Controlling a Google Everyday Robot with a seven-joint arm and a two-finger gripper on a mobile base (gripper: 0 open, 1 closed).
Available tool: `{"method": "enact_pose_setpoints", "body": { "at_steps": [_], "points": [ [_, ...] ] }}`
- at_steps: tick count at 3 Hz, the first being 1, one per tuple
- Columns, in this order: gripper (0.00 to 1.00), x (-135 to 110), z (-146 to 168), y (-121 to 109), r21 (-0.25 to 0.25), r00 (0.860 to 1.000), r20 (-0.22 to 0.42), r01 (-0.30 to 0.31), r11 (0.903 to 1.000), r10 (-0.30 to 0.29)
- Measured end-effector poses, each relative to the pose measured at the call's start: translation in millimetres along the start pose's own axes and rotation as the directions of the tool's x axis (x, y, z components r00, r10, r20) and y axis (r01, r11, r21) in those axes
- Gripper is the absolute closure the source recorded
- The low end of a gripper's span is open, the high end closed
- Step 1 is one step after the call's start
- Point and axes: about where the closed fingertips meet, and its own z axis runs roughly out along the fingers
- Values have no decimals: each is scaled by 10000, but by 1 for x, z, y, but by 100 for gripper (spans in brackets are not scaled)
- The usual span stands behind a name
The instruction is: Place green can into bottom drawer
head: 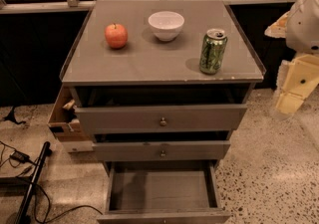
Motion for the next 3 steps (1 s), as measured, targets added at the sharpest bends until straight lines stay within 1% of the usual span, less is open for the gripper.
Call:
{"method": "enact_pose_setpoints", "body": {
  "at_steps": [1,2,3],
  "points": [
    [2,0,0,0,0,10000,0,0,10000,0],
    [25,0,0,0,2,10000,1,-1,10000,1],
    [48,-3,8,-18,467,9989,328,-360,9983,344]
  ]
}}
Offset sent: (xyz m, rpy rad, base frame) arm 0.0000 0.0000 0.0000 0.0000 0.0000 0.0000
